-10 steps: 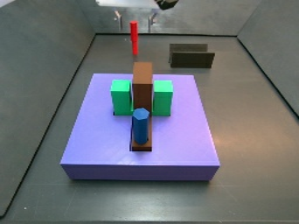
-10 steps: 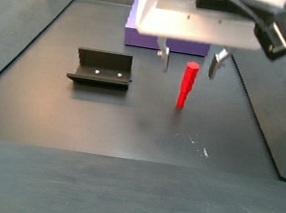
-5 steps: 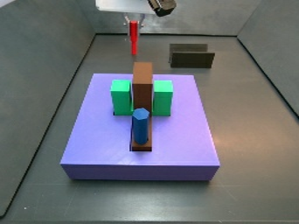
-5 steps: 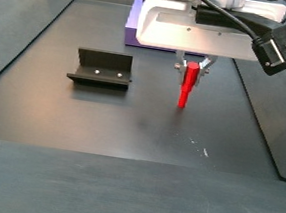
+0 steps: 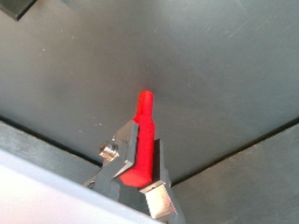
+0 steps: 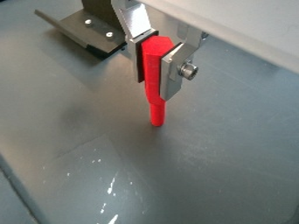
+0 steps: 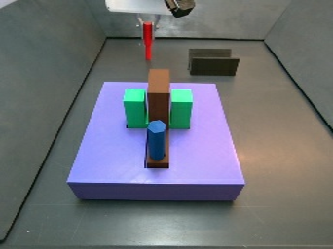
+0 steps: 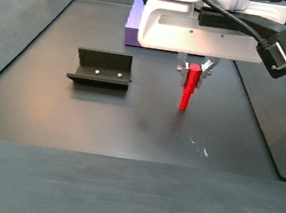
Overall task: Pick up the red object. Move up. Move to above the board. Insert the red object.
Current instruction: Pick up the red object, then move up.
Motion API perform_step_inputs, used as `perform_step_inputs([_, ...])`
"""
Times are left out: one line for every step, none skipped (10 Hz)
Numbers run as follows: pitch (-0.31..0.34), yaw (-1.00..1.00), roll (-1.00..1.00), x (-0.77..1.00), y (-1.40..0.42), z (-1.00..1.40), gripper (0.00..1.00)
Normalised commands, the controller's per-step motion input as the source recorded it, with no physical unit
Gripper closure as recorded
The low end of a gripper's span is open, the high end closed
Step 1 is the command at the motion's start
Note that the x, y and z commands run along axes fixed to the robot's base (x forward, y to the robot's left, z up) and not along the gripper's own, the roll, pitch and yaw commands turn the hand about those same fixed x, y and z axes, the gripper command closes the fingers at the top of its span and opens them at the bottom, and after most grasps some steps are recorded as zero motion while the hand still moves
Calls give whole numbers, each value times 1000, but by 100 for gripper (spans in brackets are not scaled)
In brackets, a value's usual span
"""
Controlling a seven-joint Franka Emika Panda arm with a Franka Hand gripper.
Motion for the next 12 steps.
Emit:
perform_step_inputs([0, 0, 0, 0, 0, 0, 100])
perform_step_inputs([0, 0, 0, 0, 0, 0, 100])
perform_step_inputs([0, 0, 0, 0, 0, 0, 100])
perform_step_inputs([0, 0, 0, 0, 0, 0, 100])
perform_step_inputs([0, 0, 0, 0, 0, 0, 100])
perform_step_inputs([0, 0, 0, 0, 0, 0, 100])
perform_step_inputs([0, 0, 0, 0, 0, 0, 100])
perform_step_inputs([0, 0, 0, 0, 0, 0, 100])
perform_step_inputs([0, 0, 0, 0, 0, 0, 100])
perform_step_inputs([0, 0, 0, 0, 0, 0, 100])
perform_step_inputs([0, 0, 0, 0, 0, 833, 100])
perform_step_inputs([30, -64, -8, -45, -80, 756, 100])
